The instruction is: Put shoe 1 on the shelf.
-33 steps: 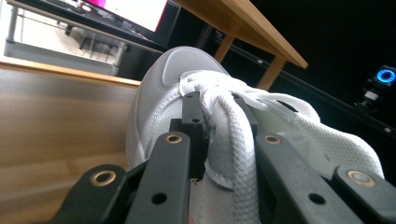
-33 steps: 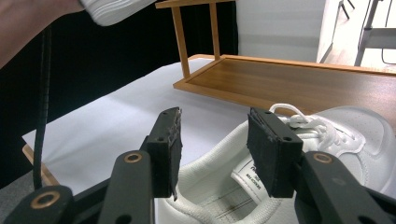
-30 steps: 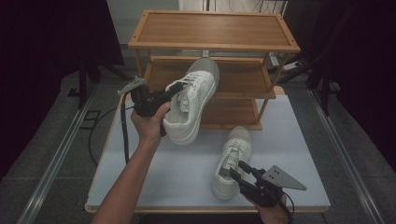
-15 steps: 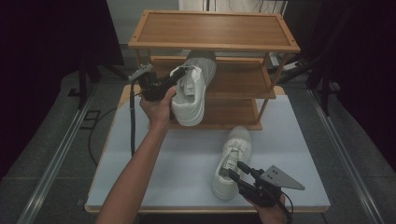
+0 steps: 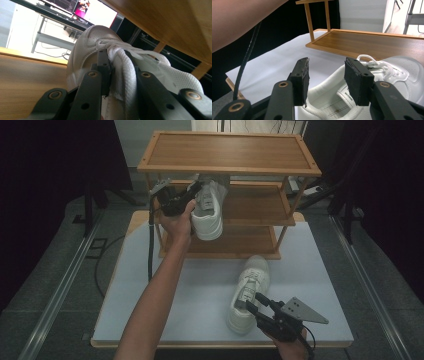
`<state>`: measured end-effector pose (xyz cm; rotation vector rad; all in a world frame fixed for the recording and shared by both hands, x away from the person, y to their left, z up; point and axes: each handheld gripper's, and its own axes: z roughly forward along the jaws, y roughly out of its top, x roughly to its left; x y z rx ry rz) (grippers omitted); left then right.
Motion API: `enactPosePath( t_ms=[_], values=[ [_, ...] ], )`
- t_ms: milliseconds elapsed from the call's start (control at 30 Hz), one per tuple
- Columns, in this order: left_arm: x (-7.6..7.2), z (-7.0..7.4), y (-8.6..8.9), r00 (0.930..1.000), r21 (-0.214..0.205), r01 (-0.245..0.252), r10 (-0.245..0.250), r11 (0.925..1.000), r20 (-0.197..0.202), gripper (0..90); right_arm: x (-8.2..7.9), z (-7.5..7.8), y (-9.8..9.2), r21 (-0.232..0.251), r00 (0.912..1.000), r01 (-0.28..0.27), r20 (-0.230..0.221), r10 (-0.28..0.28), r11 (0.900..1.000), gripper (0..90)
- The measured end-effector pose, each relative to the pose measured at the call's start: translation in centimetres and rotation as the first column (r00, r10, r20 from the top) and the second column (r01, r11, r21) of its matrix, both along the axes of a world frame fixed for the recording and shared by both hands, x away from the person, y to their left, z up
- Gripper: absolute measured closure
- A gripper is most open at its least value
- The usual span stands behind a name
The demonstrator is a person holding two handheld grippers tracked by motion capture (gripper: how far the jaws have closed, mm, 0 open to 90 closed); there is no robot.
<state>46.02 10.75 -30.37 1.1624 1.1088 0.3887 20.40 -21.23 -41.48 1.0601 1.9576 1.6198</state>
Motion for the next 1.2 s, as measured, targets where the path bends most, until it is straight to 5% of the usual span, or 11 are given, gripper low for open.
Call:
enactPosePath(
  t_ms=[600,1067,1200],
  values=[
    [2.0,-0.8,0.1,0.9983,-0.033,-0.059,0.059,0.9977,0.000,80.0,0.0,-0.2,0.0,-0.003,1.0000,-0.002,-0.004,0.002,1.0000,54.3],
    [3.0,-1.0,-0.3,0.9998,-0.024,0.018,-0.017,0.9996,0.002,65.9,-0.1,-0.3,0.2,-0.011,1.0000,-0.006,-0.004,0.006,0.9999,54.2],
    [2.9,-0.9,-0.4,0.9990,-0.058,0.036,-0.034,0.9977,0.029,64.2,-0.2,-0.3,0.3,-0.012,1.0000,-0.005,-0.004,0.005,0.9999,54.2]
  ],
)
